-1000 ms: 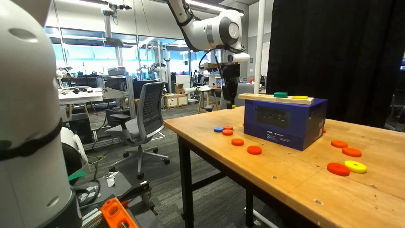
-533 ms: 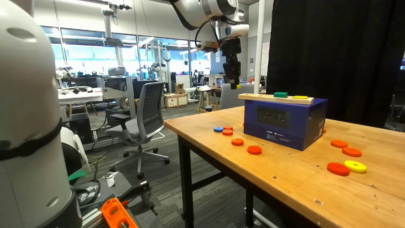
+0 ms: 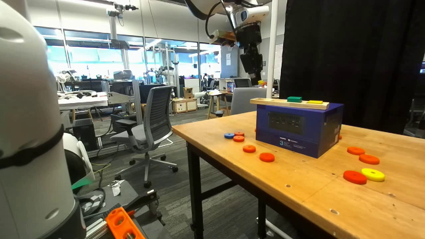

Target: Pick up the yellow square from the table and place it on the wooden board on top of the blue box

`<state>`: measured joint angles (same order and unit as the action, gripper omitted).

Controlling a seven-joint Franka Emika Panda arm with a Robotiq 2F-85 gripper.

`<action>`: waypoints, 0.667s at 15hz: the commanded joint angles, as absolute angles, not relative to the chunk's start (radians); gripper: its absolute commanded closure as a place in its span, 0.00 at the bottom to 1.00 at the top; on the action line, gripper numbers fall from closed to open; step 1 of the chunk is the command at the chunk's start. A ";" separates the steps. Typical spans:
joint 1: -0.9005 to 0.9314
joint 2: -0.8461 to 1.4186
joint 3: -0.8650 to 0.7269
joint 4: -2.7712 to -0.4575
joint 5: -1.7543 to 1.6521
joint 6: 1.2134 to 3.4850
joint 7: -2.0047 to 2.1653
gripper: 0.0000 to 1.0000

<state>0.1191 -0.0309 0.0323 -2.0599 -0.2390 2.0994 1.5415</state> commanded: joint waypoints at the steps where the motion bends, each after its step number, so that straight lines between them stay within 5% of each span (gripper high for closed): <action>1: 0.073 -0.055 0.035 -2.088 -0.259 2.095 1.562 0.87; 10: 0.011 -0.019 0.019 -2.080 -0.247 2.100 1.546 0.87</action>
